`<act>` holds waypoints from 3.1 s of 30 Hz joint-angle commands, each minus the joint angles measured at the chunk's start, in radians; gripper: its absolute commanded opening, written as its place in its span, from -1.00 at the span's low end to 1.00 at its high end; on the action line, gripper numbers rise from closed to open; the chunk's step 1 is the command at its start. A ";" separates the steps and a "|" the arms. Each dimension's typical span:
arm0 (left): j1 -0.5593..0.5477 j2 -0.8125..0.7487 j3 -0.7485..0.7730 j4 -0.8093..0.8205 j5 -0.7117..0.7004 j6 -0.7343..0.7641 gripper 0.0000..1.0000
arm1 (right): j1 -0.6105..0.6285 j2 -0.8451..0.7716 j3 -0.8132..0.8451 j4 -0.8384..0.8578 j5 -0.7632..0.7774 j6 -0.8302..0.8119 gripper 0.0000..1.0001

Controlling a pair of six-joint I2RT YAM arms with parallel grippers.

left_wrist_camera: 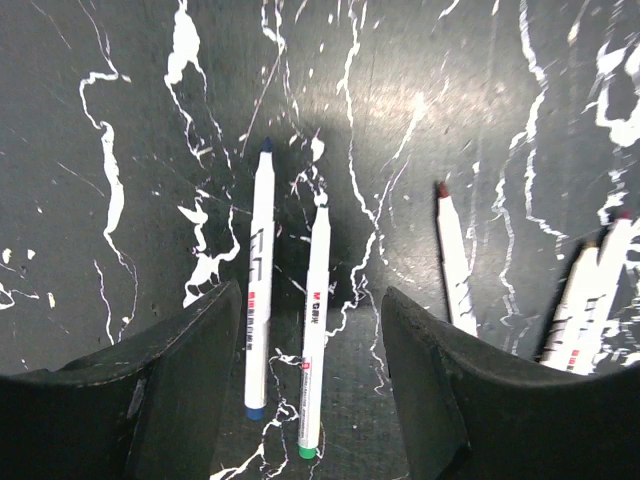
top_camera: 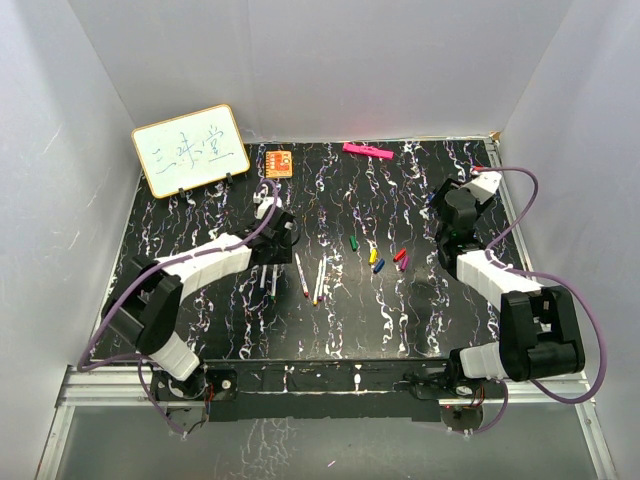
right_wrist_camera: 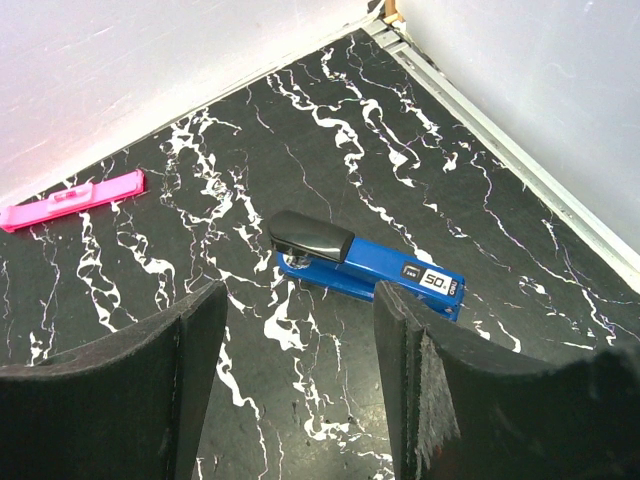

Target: Insert the pens into the pen caps

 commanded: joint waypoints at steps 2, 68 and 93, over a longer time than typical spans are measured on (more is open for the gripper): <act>-0.004 -0.098 -0.024 0.017 -0.079 -0.001 0.15 | 0.001 0.021 0.015 0.046 -0.028 0.003 0.15; 0.194 0.168 0.030 -0.304 0.328 0.142 0.00 | 0.001 0.014 0.038 -0.002 -0.035 0.001 0.05; 0.193 0.245 -0.023 -0.267 0.369 0.095 -0.31 | 0.001 0.015 0.036 -0.002 -0.041 0.012 0.04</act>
